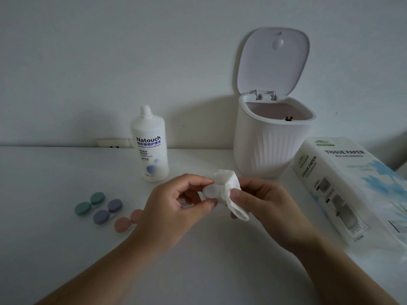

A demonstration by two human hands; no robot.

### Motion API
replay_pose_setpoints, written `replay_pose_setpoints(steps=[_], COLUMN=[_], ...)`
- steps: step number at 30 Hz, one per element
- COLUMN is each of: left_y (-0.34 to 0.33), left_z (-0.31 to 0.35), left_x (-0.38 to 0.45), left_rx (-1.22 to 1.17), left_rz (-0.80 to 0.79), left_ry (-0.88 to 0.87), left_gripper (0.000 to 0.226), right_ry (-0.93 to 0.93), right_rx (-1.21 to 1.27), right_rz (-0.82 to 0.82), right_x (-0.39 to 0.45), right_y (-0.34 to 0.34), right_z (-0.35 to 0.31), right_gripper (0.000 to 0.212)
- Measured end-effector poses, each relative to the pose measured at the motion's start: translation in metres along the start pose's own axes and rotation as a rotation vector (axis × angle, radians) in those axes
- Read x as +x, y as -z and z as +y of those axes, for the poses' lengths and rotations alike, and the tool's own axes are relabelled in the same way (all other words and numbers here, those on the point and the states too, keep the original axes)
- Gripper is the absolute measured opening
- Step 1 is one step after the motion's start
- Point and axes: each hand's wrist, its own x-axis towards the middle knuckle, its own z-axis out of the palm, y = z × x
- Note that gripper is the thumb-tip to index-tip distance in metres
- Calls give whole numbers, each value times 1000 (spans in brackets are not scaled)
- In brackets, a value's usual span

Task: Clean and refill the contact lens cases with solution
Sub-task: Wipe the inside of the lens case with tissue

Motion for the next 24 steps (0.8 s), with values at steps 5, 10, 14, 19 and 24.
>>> replay_pose_setpoints(steps=[5, 10, 14, 19, 24], left_y=[1, 1, 6, 13, 19], left_z=[1, 4, 7, 5, 5], left_x=[-1, -1, 2, 7, 9], left_rx=[23, 114, 172, 227, 149], left_rz=[-22, -32, -50, -147, -260], left_ry=[7, -41, -146, -209, -128], left_gripper=[41, 37, 29, 31, 36], right_ry=[-21, -34, -48, -68, -82], right_rx=[-42, -81, -94, -184, -229], right_rz=[-38, -40, -57, -118, -170], right_x=[-2, -2, -2, -4, -7], right_y=[-3, -5, -4, -3, -5], right_z=[0, -1, 1, 3, 4], right_gripper=[19, 18, 27, 38, 41])
